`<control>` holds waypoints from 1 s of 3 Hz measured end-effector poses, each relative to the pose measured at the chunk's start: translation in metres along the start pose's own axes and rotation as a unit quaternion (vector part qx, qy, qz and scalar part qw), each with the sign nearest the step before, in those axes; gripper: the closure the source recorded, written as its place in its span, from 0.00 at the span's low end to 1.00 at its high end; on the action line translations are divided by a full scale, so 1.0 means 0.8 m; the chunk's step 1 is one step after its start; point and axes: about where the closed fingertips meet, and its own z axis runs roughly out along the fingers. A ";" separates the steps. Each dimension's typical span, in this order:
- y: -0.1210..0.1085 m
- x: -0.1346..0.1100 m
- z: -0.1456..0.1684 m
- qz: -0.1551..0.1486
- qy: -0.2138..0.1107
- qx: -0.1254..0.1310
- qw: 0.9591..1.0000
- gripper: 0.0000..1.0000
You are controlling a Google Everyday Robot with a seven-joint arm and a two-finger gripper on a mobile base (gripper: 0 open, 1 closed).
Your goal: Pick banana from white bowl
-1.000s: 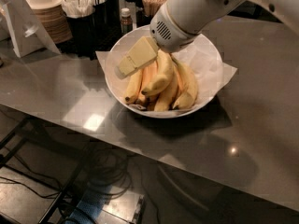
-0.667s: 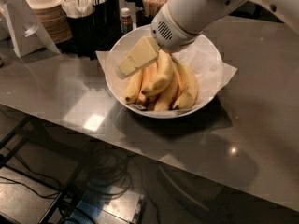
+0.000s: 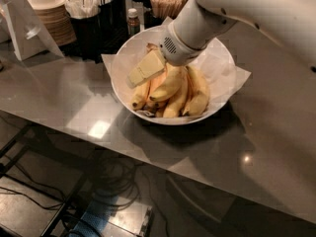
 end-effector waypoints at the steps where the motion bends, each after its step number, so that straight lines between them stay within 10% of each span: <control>1: 0.000 0.000 0.001 0.000 -0.001 0.000 1.000 0.00; 3: 0.000 0.000 0.001 0.000 -0.001 0.000 1.000 0.42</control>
Offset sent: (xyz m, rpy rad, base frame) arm 0.0003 0.0005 -0.0002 0.0008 -0.0013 -0.0001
